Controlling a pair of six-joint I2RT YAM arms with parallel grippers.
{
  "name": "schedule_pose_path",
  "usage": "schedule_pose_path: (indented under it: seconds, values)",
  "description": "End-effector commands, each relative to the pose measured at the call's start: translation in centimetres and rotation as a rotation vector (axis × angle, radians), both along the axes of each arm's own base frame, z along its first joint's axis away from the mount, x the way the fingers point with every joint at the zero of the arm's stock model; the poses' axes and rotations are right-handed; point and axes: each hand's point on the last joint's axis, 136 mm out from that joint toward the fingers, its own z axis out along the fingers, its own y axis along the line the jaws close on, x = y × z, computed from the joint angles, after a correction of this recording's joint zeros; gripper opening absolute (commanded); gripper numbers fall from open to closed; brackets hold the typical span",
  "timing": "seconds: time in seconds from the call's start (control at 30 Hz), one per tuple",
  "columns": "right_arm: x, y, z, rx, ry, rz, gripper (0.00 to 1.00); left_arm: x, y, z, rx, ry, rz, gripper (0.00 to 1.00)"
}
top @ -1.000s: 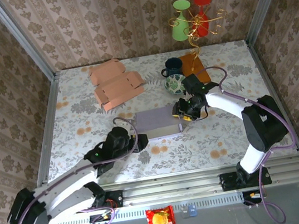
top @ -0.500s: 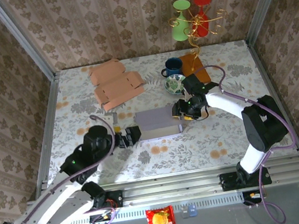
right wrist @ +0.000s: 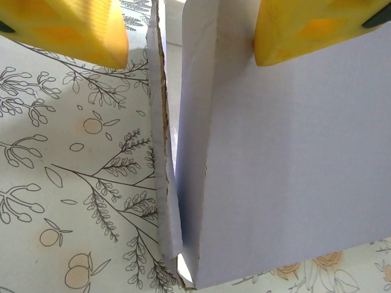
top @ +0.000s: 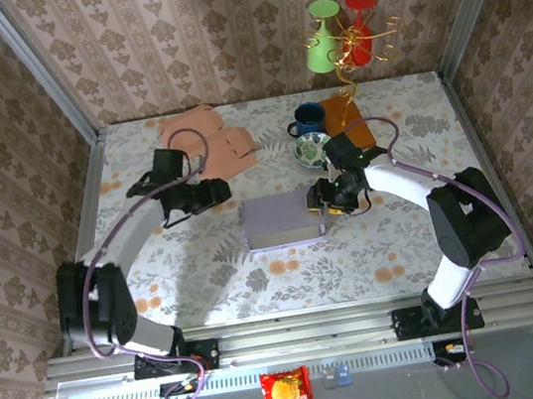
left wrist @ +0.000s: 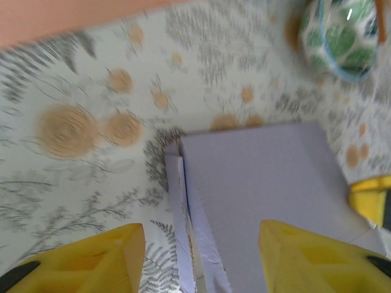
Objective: Fold the paper box
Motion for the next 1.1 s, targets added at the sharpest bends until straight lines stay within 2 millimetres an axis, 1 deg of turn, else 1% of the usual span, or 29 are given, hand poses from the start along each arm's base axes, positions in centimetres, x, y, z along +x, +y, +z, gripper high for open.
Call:
schedule_pose_path:
  seconds: [0.0, 0.07, 0.17, 0.33, 0.5, 0.73, 0.87, 1.07]
  values:
    - [0.7, 0.0, -0.3, -0.020, -0.007, 0.016, 0.58, -1.9, -2.5, -0.3, -0.025, 0.043, -0.153, 0.51]
    - [0.8, 0.2, -0.3, -0.017, -0.007, 0.015, 0.58, -2.4, -3.2, -1.7, -0.012, 0.070, -0.182, 0.50]
    - [0.9, 0.4, -0.5, -0.003, 0.002, 0.013, 0.58, -3.2, -3.7, -3.6, 0.022, 0.108, -0.208, 0.50]
    - [0.6, 0.4, -1.0, -0.004, 0.017, 0.012, 0.58, -4.0, -3.1, -5.7, 0.055, 0.143, -0.201, 0.49]
    - [0.4, 0.4, -1.4, -0.005, 0.032, 0.017, 0.58, -4.5, -2.8, -6.8, 0.068, 0.159, -0.198, 0.48]
    - [0.2, 0.4, -2.1, -0.008, 0.048, 0.026, 0.58, -4.9, -3.1, -7.9, 0.050, 0.161, -0.189, 0.47]
    - [0.0, 0.4, -2.5, -0.008, 0.058, 0.038, 0.55, -5.1, -3.1, -8.3, 0.054, 0.164, -0.187, 0.44]
    - [-0.4, 0.4, -3.2, -0.004, 0.077, 0.059, 0.51, -4.9, -3.3, -8.5, 0.036, 0.152, -0.175, 0.38]
